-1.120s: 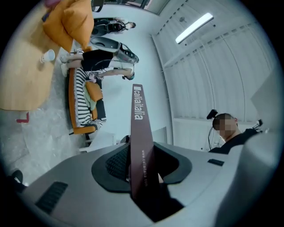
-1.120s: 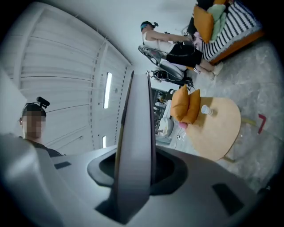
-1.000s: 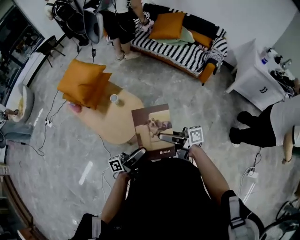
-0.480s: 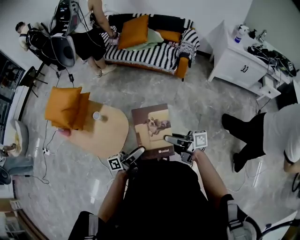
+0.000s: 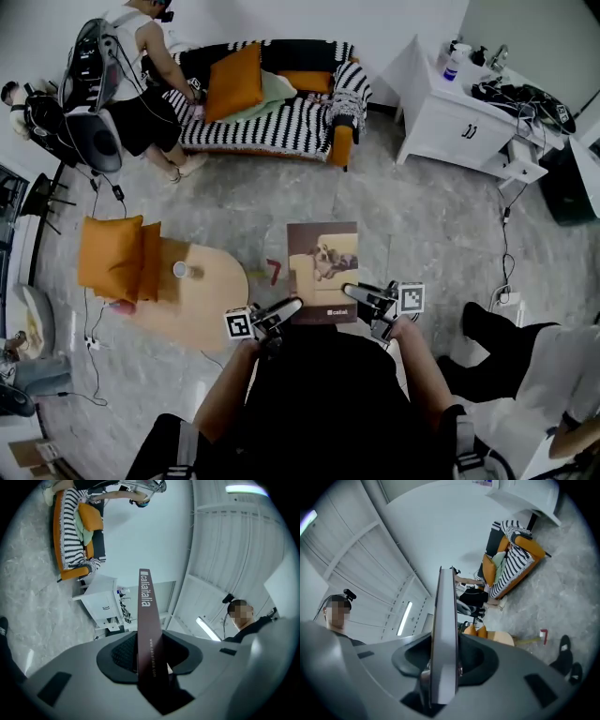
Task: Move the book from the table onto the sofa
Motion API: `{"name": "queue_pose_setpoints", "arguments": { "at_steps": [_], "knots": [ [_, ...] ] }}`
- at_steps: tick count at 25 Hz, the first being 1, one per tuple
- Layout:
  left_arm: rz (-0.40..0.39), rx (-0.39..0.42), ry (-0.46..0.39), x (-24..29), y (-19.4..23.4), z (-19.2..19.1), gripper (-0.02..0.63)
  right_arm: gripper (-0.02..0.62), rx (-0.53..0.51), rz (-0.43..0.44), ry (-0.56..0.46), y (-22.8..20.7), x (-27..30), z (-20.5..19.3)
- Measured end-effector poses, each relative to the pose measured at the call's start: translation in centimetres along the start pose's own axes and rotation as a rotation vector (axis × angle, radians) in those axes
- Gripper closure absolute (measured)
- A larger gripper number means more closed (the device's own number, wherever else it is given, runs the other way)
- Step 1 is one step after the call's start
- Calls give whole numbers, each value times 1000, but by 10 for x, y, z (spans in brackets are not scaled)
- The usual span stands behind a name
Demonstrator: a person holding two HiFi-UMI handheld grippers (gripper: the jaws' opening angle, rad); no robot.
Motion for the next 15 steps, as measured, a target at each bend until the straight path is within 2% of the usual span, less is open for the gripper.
{"name": "queue_pose_setpoints", "arguments": {
  "at_steps": [5, 11, 15],
  "knots": [
    [-5, 10, 35, 22, 23, 58, 459, 437, -29, -113, 6, -32, 13, 38],
    [-28, 25, 81, 37, 38, 128, 459, 437, -46, -148, 8, -50, 49, 88],
    [-46, 20, 97, 46, 48, 159, 459, 437, -50, -176, 7, -64, 62, 112]
  ]
}}
Point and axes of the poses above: the fingertips, and each gripper's own axes: x forward along the fingers, y to its left, z out of its top, the point moved 5 cm from there along -x, backward along the fingers, and after that the axes turned 13 degrees about z, right-handed, at the moved point
